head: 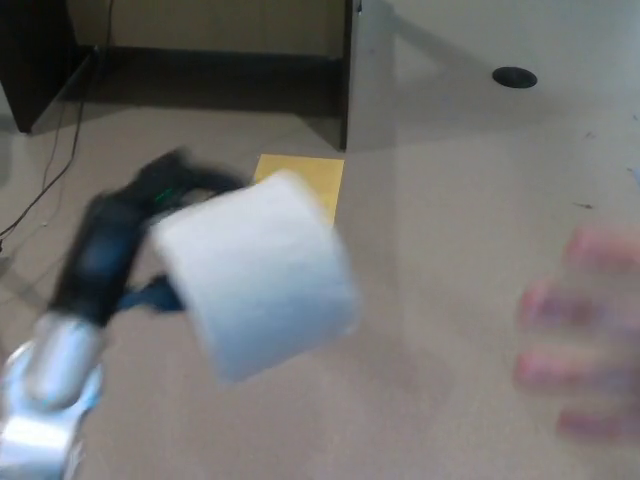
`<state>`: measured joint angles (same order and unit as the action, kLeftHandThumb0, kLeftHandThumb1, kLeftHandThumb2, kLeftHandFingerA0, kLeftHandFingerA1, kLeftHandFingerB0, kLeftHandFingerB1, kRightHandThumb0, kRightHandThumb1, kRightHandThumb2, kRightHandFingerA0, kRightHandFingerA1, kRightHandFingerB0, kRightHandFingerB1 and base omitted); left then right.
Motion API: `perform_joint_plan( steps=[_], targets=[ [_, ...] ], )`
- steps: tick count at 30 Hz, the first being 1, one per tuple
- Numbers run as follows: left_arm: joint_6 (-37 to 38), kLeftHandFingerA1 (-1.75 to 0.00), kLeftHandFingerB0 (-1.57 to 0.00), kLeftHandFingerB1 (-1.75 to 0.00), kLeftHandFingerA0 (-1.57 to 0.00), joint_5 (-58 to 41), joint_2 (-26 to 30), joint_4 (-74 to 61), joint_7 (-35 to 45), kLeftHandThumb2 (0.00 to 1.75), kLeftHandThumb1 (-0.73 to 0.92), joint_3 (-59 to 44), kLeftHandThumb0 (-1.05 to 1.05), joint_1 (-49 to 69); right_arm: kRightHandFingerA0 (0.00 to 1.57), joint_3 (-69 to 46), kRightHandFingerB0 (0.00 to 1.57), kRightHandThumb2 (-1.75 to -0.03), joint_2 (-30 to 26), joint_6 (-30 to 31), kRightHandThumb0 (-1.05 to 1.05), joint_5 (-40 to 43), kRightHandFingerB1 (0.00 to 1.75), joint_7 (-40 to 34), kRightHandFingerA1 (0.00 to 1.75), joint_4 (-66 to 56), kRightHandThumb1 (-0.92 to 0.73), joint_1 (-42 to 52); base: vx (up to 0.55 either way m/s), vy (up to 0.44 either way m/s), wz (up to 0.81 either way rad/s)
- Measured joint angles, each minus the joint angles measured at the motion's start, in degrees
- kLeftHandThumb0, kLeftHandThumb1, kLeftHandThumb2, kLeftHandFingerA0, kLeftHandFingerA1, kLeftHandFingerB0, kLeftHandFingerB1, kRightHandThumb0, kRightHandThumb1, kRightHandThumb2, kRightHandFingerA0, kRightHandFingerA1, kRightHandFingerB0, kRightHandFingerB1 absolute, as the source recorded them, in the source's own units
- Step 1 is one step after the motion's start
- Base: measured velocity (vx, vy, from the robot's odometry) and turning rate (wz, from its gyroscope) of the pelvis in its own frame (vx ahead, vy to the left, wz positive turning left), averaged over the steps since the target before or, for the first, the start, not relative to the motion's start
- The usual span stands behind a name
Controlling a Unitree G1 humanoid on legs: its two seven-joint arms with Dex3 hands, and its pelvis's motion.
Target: A person is holding a toilet paper roll and the robot extends its left hand to grab the roll by inserting its thumb into the gap in the middle and brings its hand down by its side. Then it extends its arm again to hand the toilet paper roll back to the person.
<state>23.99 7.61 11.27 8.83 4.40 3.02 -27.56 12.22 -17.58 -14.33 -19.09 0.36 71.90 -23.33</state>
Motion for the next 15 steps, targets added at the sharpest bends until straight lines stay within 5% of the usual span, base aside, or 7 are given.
perform_joint_plan(
  steps=[4,5,6,8,11,12,15],
  targets=[
    [-4.04,-1.54,-0.71,-1.27,-0.77,3.36,-4.32,-4.26,0.49,0.64,0.80,6.78,-0.18,-6.11,0.58,-0.02,0.35,-0.87,0.10,0.00,-0.43,0.01,0.52,0.01,0.67,-0.01,-0.55,-0.02,0.00,0.000,0.00],
    [-4.96,-1.50,-0.72,-1.24,-0.83,4.03,-5.33,-4.84,0.60,0.64,0.79,8.12,-0.17,-7.24,0.62,-0.03,0.42,-0.60,0.10,0.01,-0.38,0.01,0.38,0.02,0.60,0.00,-0.67,-0.03,0.00,0.000,0.00],
    [-6.15,-1.50,-0.75,-1.18,-0.81,5.03,-6.84,-5.64,0.74,0.66,0.77,9.94,-0.16,-8.61,0.62,-0.04,0.43,-0.60,0.11,0.00,-0.38,0.01,0.39,0.04,0.60,0.00,-0.68,-0.05,0.00,0.000,0.00],
    [-7.85,-1.60,-0.72,-1.26,-0.79,6.42,-9.15,-6.54,0.95,0.65,0.76,12.57,-0.17,-10.62,0.56,-0.06,0.37,-0.86,0.12,0.01,-0.43,0.02,0.52,0.10,0.66,0.00,-0.55,-0.09,0.00,0.000,0.00],
    [-11.08,-1.55,-0.83,-0.95,-0.81,9.47,-14.14,-7.07,1.03,0.66,0.74,17.81,-0.26,-14.48,0.53,-0.14,0.38,-0.85,0.18,0.08,-0.43,0.04,0.52,0.24,0.61,0.01,-0.55,-0.51,0.00,0.000,0.00],
    [-12.14,-1.60,-0.74,-1.18,-0.81,10.36,-15.74,-7.29,1.04,0.62,0.76,19.33,-0.27,-15.37,0.58,-0.15,0.43,-0.61,0.24,0.09,-0.37,0.04,0.39,0.27,0.52,0.01,-0.69,-0.67,0.00,0.000,0.00],
    [-14.72,-1.62,-0.74,-1.33,-0.77,13.26,-19.65,-7.21,0.13,0.65,0.74,22.88,-0.26,-16.94,0.57,-0.23,0.43,-0.59,0.28,0.10,-0.36,0.05,0.40,0.38,0.54,0.12,-0.69,-0.70,0.00,0.000,0.00]
  ],
)
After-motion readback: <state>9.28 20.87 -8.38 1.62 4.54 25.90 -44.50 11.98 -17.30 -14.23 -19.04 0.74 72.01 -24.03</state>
